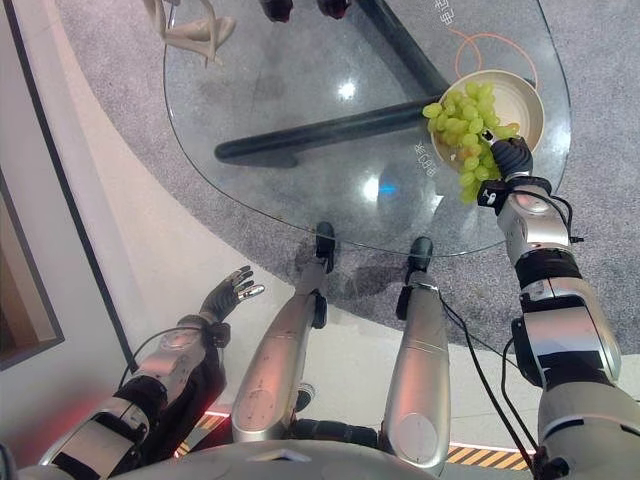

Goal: Pick up fruits into the plate

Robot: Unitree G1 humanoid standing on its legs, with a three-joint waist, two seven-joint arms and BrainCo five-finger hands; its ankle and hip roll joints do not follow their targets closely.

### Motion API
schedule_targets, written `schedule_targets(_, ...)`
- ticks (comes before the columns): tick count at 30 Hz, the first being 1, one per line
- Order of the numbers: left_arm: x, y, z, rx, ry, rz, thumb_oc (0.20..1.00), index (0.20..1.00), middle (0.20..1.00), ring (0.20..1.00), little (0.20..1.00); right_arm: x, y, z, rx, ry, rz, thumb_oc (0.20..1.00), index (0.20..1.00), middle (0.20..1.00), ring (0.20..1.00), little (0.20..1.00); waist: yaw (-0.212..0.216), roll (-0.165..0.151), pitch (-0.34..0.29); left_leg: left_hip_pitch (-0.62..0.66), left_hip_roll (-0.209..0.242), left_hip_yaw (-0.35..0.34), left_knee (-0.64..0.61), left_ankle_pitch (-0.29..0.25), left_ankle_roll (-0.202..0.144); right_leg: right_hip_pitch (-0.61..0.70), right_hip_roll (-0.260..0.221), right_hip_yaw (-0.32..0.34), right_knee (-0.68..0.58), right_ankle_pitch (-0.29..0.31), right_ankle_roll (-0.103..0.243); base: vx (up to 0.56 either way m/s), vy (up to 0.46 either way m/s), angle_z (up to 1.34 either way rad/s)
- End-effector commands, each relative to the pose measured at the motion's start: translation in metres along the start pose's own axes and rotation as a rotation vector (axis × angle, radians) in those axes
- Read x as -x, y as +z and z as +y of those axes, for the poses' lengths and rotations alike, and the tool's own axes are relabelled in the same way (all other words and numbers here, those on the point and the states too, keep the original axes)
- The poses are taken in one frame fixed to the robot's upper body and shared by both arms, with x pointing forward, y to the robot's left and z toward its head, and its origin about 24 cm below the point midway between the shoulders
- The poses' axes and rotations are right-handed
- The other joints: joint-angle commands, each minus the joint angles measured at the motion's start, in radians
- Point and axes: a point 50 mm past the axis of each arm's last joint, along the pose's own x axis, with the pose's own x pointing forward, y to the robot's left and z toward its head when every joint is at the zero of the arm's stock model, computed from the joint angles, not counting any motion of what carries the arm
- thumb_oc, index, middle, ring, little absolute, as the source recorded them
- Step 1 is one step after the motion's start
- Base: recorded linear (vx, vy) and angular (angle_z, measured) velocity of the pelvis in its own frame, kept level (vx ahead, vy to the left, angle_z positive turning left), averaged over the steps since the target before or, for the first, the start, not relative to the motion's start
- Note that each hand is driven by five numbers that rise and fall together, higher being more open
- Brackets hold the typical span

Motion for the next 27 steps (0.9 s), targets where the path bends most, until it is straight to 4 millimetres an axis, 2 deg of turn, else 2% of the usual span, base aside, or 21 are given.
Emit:
schedule_targets(1,0.003,-0.004,-0.003,0.011,-0.011,-0.010,1.000,1.000,1.000,1.000,1.000,-0.002,0.032,-0.016,0.048,-0.064,-0.093,0.887,0.887,0.887,0.887,0.887,-0.006,0.032,-0.027,-0.018,-0.086,-0.004,0.152,-0.165,0.043,0.048,0.074,-0.048,-0.145,0.103,-0.024,0.00,0.000,0.00)
schedule_targets(2,0.003,-0.004,-0.003,0.010,-0.011,-0.008,1.000,1.000,1.000,1.000,1.000,-0.002,0.033,-0.016,0.058,-0.069,-0.099,1.000,1.000,1.000,1.000,1.000,-0.005,0.031,-0.027,-0.017,-0.086,-0.004,0.153,-0.165,0.044,0.048,0.074,-0.049,-0.143,0.102,-0.025,0.00,0.000,0.00)
schedule_targets(10,0.004,-0.005,-0.001,0.014,-0.008,-0.001,1.000,1.000,1.000,1.000,1.000,-0.003,0.053,-0.021,0.208,-0.137,-0.131,1.000,1.000,1.000,1.000,1.000,-0.007,0.028,-0.027,-0.023,-0.085,-0.003,0.160,-0.165,0.045,0.039,0.078,-0.046,-0.131,0.100,-0.027,0.01,-0.001,0.00)
schedule_targets(21,0.007,-0.007,0.006,0.015,0.003,0.009,1.000,1.000,1.000,1.000,1.000,-0.002,0.063,-0.026,0.317,-0.221,-0.151,1.000,1.000,1.000,1.000,1.000,-0.004,0.018,-0.027,-0.028,-0.084,-0.005,0.167,-0.168,0.053,0.034,0.086,-0.047,-0.120,0.098,-0.031,0.00,0.000,0.00)
schedule_targets(27,0.010,-0.011,0.009,0.019,0.009,0.018,1.000,1.000,1.000,1.000,1.000,0.000,0.073,-0.029,0.496,-0.322,-0.193,1.000,1.000,1.000,1.000,1.000,-0.005,0.009,-0.027,-0.014,-0.084,-0.004,0.172,-0.179,0.058,0.047,0.091,-0.044,-0.113,0.089,-0.032,0.01,0.002,0.00)
